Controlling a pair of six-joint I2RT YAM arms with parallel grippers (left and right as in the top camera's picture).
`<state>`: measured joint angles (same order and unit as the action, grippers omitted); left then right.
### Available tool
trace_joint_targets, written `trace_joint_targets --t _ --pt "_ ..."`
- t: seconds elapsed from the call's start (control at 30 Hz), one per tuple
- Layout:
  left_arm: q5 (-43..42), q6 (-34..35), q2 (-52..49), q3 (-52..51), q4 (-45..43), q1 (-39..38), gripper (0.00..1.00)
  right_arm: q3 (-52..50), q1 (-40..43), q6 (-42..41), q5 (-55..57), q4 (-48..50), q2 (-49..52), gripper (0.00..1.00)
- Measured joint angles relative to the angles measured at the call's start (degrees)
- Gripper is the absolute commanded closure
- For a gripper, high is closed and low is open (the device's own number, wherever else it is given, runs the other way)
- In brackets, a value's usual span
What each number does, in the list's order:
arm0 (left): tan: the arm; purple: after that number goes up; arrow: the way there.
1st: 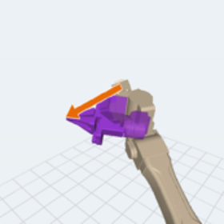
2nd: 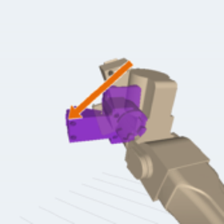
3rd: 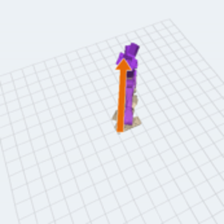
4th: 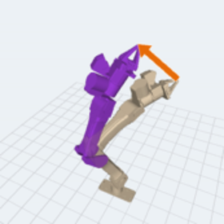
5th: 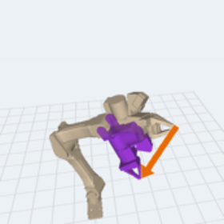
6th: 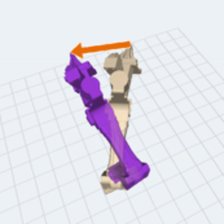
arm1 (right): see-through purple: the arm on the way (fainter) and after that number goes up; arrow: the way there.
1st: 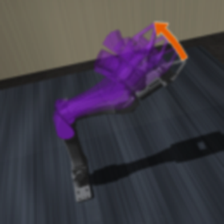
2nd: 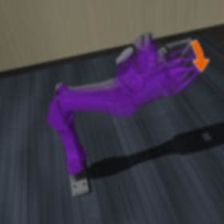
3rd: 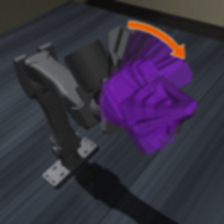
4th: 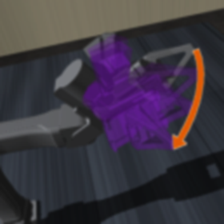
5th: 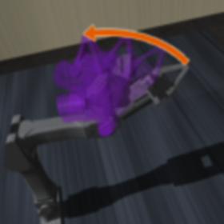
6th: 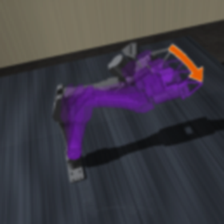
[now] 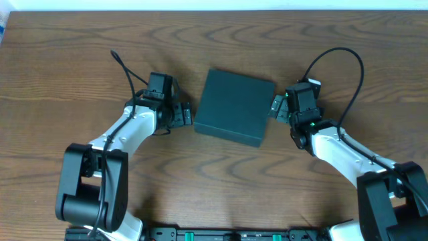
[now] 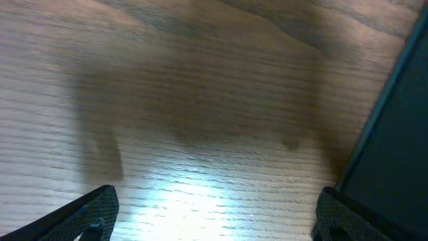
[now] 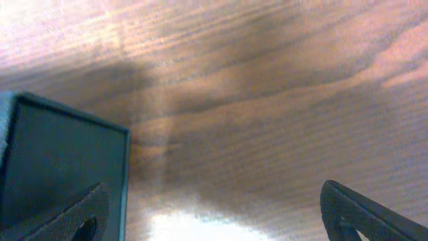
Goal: Pack container
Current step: 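Pull both grippers outward away from the box sides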
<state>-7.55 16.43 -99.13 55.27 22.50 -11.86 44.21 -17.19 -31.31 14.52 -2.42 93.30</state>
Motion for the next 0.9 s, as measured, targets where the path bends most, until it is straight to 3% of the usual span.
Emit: trace_joint_targets --t 0.9 --pt "1.97 3.67 0.09 0.0 6.05 -4.63 0.05 1.16 1.38 -0.96 -0.63 4.26 3.5 0.01"
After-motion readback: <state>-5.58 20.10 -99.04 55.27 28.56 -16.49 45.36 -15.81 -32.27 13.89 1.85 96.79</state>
